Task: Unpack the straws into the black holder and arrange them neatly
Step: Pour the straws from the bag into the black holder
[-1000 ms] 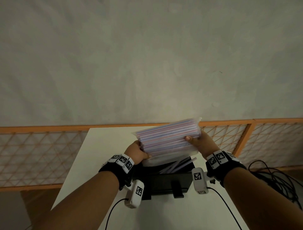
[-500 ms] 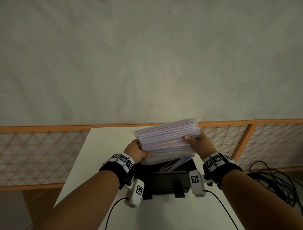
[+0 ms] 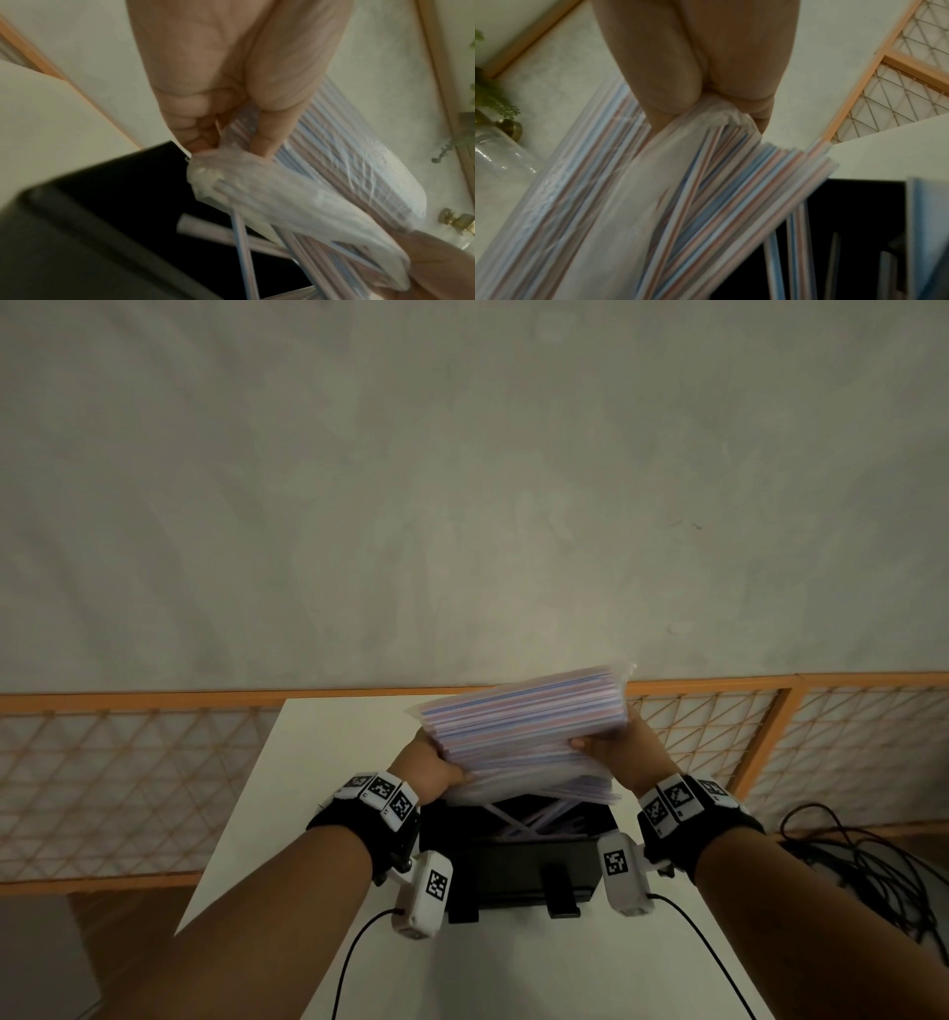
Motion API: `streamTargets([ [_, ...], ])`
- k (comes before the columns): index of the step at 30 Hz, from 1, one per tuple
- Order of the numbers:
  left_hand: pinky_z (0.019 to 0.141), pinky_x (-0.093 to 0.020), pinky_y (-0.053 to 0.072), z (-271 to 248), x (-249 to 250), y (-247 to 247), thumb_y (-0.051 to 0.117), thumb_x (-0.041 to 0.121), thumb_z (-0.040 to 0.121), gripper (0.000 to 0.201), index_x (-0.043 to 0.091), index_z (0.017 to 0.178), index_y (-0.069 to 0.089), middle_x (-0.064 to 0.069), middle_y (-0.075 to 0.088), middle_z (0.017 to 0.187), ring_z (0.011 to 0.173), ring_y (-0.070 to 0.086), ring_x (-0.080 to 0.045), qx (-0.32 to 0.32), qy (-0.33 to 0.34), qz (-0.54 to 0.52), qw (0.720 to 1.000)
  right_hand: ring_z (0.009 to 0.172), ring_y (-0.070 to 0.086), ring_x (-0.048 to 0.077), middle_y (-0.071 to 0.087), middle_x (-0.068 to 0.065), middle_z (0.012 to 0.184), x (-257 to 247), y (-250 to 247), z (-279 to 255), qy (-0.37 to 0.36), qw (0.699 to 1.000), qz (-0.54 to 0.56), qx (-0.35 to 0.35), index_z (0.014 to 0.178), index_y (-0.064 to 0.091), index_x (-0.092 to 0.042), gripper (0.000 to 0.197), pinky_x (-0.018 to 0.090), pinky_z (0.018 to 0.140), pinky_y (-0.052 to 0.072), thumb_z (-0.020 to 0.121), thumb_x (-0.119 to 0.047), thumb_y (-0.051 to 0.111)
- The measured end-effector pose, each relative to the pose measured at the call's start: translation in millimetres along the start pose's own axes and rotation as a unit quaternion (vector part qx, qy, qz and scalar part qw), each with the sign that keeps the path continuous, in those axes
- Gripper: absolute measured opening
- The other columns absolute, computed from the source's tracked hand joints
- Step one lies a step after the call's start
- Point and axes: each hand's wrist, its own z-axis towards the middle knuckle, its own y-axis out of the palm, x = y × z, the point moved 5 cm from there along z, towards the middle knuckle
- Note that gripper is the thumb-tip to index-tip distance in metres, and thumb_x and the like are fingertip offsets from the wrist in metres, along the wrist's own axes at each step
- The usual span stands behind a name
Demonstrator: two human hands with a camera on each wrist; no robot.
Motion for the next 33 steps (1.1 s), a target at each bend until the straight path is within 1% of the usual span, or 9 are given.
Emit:
streamTargets([
  [6,0.087,-0.023,0.041,-1.8,-2.0,-2.1,0.076,0.015,0.076,0.047,0.010,0.120,0.060,-0.011,0.066,0.119,0.112,0.060,-0.027,0.052,0.007,0.040,0.998,0.098,0.064,0.018,0.068,0.000,0.101,-6.6,2.4,-3.4,-0.002,1.000,0.010,0.008,0.106,0.060,-0.022,0.043,0.043,0.095,0.049,0.070,-0.007,0.079],
  [9,0.083,-0.022,0.041,-0.9,-3.8,-2.9,0.078,0.017,0.074,0.045,0.010,0.115,0.063,-0.011,0.068,0.115,0.108,0.062,-0.027,0.067,0.007,0.053,0.996,0.099,0.064,0.020,0.069,0.004,0.103,-4.8,4.2,-2.7,0.002,1.000,0.006,0.005,0.110,0.060,-0.015,0.046,0.046,0.095,0.049,0.069,-0.009,0.080],
  [14,0.083,-0.024,0.044,-0.5,-4.0,-4.4,0.082,0.022,0.070,0.046,0.011,0.110,0.064,-0.010,0.069,0.110,0.105,0.063,-0.026,0.082,0.004,0.083,0.993,0.104,0.061,0.026,0.067,0.009,0.108,-2.4,6.9,-0.1,0.017,1.000,-0.020,-0.004,0.110,0.056,-0.016,0.067,0.048,0.096,0.047,0.052,-0.016,0.089],
  [17,0.087,-0.027,0.047,0.2,-5.2,-7.5,0.083,0.027,0.068,0.051,0.012,0.112,0.064,-0.010,0.069,0.112,0.105,0.063,-0.026,0.090,-0.006,0.103,0.991,0.104,0.062,0.026,0.068,0.008,0.108,1.5,5.8,1.8,0.014,1.000,-0.010,-0.006,0.110,0.059,-0.016,0.062,0.050,0.097,0.047,0.055,-0.016,0.087],
  [21,0.083,-0.024,0.043,0.1,-5.7,-8.6,0.082,0.024,0.069,0.049,0.013,0.114,0.063,-0.009,0.068,0.113,0.107,0.062,-0.026,0.074,0.006,0.087,0.994,0.099,0.064,0.025,0.070,0.010,0.103,-0.1,2.9,2.6,0.017,1.000,-0.019,0.006,0.108,0.062,-0.012,0.052,0.050,0.093,0.049,0.062,-0.009,0.084],
  [24,0.085,-0.023,0.042,-1.8,-3.0,-8.6,0.082,0.021,0.070,0.050,0.014,0.116,0.063,-0.007,0.068,0.113,0.107,0.062,-0.024,0.054,0.027,0.049,0.997,0.090,0.065,0.023,0.070,0.006,0.093,0.6,0.2,2.8,0.028,0.998,-0.051,0.013,0.099,0.064,-0.017,0.038,0.048,0.088,0.052,0.065,-0.011,0.081],
  [26,0.087,-0.025,0.044,-2.2,-1.5,-9.3,0.082,0.018,0.070,0.049,0.014,0.115,0.063,-0.007,0.068,0.112,0.105,0.062,-0.024,0.051,0.034,0.028,0.998,0.087,0.065,0.022,0.070,0.003,0.088,-0.4,-0.6,1.7,0.022,0.997,-0.075,0.011,0.090,0.064,-0.027,0.030,0.048,0.086,0.053,0.066,-0.018,0.080],
  [30,0.089,-0.027,0.045,0.4,-2.4,-12.5,0.081,0.014,0.068,0.049,0.016,0.114,0.063,-0.004,0.069,0.111,0.105,0.062,-0.021,0.062,0.036,-0.010,0.997,0.091,0.064,0.022,0.069,-0.003,0.088,-6.6,-1.0,-3.7,0.016,0.998,-0.055,0.002,0.081,0.062,-0.038,0.035,0.049,0.091,0.050,0.069,-0.010,0.080],
  [33,0.091,-0.028,0.046,2.6,-4.0,-13.4,0.084,0.017,0.064,0.064,0.016,0.122,0.057,-0.002,0.067,0.116,0.108,0.062,-0.019,0.069,0.035,-0.030,0.997,0.096,0.064,0.022,0.070,-0.002,0.094,-7.0,-2.3,-4.7,0.020,0.998,-0.052,-0.005,0.083,0.063,-0.045,0.038,0.050,0.093,0.049,0.069,-0.015,0.080],
])
